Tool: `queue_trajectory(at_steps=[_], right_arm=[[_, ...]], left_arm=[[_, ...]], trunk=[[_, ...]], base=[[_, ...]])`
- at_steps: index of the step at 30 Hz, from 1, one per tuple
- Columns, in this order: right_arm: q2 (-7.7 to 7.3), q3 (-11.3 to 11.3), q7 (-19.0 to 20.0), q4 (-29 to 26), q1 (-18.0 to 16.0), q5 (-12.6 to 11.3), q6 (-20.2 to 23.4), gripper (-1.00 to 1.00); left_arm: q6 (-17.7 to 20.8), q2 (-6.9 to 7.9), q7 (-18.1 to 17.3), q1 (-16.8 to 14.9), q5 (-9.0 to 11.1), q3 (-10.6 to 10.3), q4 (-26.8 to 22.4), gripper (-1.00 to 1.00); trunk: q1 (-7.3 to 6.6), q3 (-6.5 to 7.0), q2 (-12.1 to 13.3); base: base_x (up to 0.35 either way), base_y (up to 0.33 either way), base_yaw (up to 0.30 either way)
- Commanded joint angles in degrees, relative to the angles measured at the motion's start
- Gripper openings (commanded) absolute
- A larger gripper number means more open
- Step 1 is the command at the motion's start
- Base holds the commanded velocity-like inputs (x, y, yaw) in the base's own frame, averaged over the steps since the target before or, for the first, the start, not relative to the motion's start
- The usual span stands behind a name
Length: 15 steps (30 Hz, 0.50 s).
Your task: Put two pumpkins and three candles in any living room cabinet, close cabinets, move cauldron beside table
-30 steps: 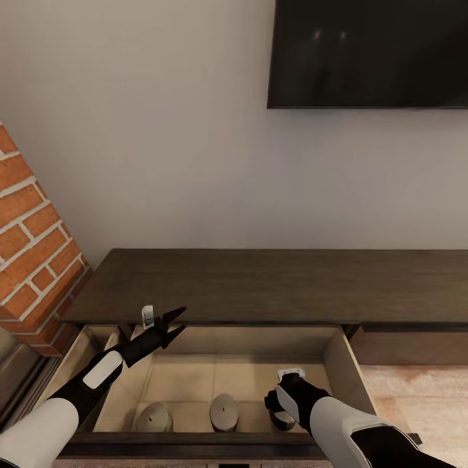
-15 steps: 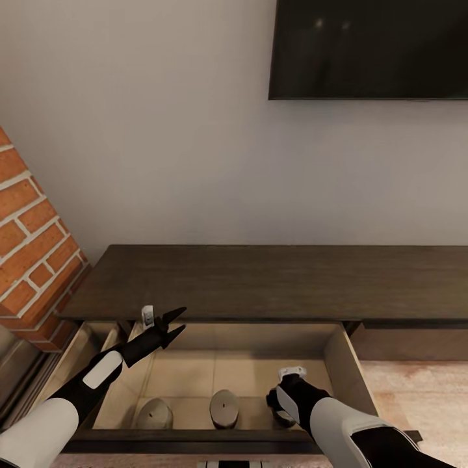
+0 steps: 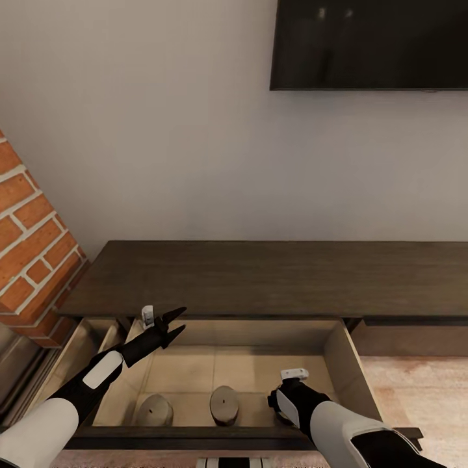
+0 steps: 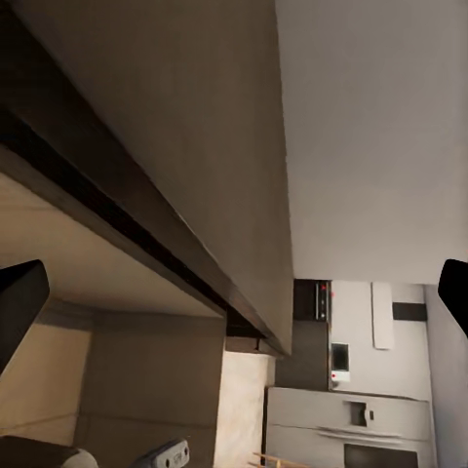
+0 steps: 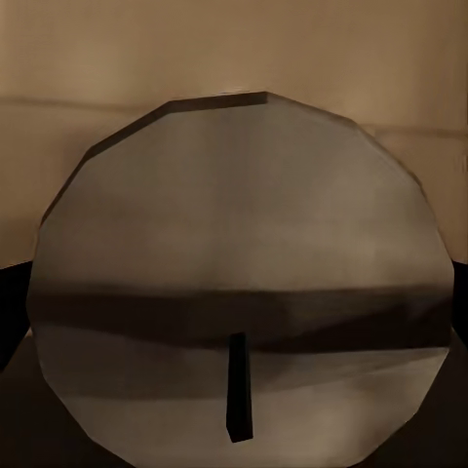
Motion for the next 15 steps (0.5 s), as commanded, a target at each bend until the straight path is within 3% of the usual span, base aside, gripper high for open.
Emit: queue_trajectory(at_steps=[1,15], right_arm=[[-0.02,0.03,0.07,-0.01,0.01,0.02,0.05,-1.00],[-0.21,0.03,0.38,-0.09,-0.02,0.03,-0.15,-1.00]], left_arm=[[0.00,0.00,0.00,0.00,0.01,0.00,0.00,1.00],[0.00,0.00,0.00,0.00,0.01,0.00,0.00,1.00]], trunk=[[0.00,-0.10,0.00],[0.00,-1.12,0.00]], base=[[0.000,0.000,0.000],[0.000,0.000,0.000]])
